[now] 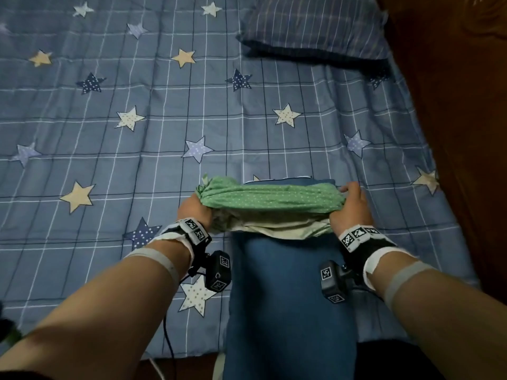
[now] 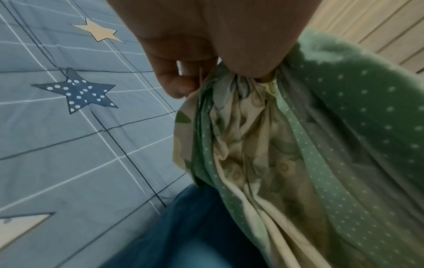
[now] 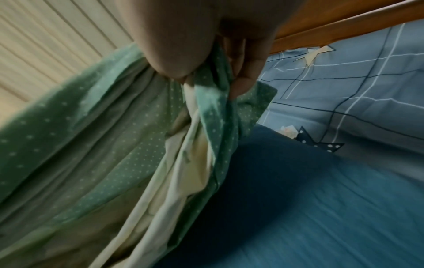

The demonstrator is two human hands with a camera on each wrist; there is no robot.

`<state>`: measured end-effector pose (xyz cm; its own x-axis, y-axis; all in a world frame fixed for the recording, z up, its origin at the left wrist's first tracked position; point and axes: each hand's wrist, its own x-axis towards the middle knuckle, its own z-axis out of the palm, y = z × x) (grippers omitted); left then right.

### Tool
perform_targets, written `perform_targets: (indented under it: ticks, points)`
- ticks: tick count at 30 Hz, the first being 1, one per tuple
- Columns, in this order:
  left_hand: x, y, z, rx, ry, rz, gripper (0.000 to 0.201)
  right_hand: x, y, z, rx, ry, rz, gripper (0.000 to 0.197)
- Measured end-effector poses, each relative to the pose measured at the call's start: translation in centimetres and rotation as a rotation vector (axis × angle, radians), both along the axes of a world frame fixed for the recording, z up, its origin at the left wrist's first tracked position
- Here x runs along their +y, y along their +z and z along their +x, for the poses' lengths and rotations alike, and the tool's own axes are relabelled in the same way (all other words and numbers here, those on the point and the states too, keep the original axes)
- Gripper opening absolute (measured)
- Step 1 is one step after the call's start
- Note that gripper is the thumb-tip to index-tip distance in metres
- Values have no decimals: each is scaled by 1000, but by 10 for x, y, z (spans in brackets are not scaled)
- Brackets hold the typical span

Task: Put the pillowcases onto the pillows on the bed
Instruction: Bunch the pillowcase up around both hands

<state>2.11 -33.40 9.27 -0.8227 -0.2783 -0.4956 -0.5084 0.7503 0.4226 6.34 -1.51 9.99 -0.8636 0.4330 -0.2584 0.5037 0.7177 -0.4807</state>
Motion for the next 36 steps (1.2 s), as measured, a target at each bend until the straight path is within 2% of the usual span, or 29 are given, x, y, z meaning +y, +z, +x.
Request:
perform_targets:
  ticks: [2, 6, 9, 12, 13, 15, 17, 19, 20, 21, 23, 26, 30, 31, 33, 35, 36]
  points:
    - [6, 4, -1, 63, 125, 109, 30, 1, 0, -6, 59, 25, -10, 45]
    - [13, -1, -23, 171, 364, 479, 29, 7, 1, -32, 112, -31, -68, 45]
    - [16, 1, -53, 376, 358, 479, 31, 12, 11, -64, 371, -144, -172, 51]
    - [27, 7, -84, 579, 352, 526, 18, 18, 13, -98, 553, -216, -231, 45]
    - [31, 3, -93, 600, 331, 553, 15, 21, 8, -108, 547, -214, -223, 40]
    - [38, -14, -105, 604, 287, 580, 24, 25, -12, -122, 452, -167, -174, 31]
    - [45, -37, -107, 553, 211, 604, 36, 29, -41, -132, 271, -74, -84, 31]
    - [52, -63, -100, 465, 134, 634, 28, 30, -69, -135, 35, -1, -94, 37]
    - [52, -79, -97, 420, 128, 634, 18, 28, -80, -135, -54, -21, -158, 36]
    - [51, -91, -96, 379, 155, 641, 17, 24, -89, -136, -107, -73, -249, 33]
    - [48, -106, -108, 354, 207, 672, 27, 11, -98, -142, -92, -255, -531, 32]
    - [46, -96, -149, 451, 190, 705, 29, 0, -92, -171, 115, -443, -944, 35]
    - [49, -57, -201, 662, 107, 763, 19, 1, -71, -219, 481, -444, -1258, 40]
    - [50, -54, -209, 711, 90, 795, 17, 3, -72, -228, 553, -452, -1280, 43]
    - [48, -67, -214, 733, 26, 737, 18, 3, -82, -236, 584, -468, -1225, 43]
    - [42, -104, -203, 645, -34, 616, 24, 7, -109, -232, 482, -397, -1027, 38]
    - [38, -126, -192, 563, -20, 572, 27, 10, -123, -225, 361, -309, -863, 37]
